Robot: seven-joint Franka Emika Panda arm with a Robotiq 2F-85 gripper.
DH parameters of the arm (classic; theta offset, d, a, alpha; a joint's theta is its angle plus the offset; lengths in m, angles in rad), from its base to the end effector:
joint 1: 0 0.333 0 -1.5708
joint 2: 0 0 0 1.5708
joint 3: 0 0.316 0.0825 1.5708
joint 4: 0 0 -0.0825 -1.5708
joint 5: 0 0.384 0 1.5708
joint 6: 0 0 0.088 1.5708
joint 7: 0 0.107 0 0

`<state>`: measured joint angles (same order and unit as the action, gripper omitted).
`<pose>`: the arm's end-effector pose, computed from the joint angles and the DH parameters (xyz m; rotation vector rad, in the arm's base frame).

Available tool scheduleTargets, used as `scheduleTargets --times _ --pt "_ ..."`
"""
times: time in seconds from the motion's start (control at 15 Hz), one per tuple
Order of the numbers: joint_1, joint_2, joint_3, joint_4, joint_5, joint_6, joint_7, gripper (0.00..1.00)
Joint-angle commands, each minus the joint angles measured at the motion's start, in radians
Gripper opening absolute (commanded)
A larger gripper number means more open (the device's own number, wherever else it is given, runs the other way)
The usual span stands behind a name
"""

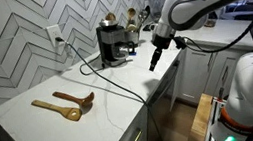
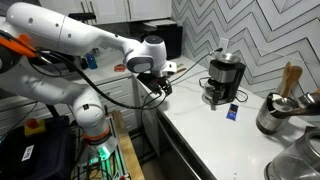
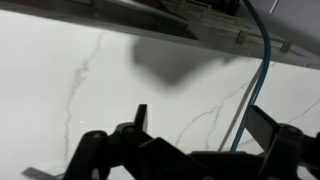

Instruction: Remove the kettle from the coffee machine and put it on the counter

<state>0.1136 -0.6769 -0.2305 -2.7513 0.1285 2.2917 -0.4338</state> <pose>0.3513 -0.0345 0.4274 -2.8995 -0.4033 -0.3745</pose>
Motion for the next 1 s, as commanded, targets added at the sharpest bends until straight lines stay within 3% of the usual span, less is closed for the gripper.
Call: scheduleTargets --times 0.0,0.47,0.93 --pt "-0.008 0.002 0.009 -0.001 0.007 -0.002 -0.005 1.00" --pt "-0.008 0.005 0.009 -0.004 0.007 -0.002 -0.005 1.00" --pt "-0.140 0.200 -0.065 0.125 0.058 -0.008 0.149 1.00"
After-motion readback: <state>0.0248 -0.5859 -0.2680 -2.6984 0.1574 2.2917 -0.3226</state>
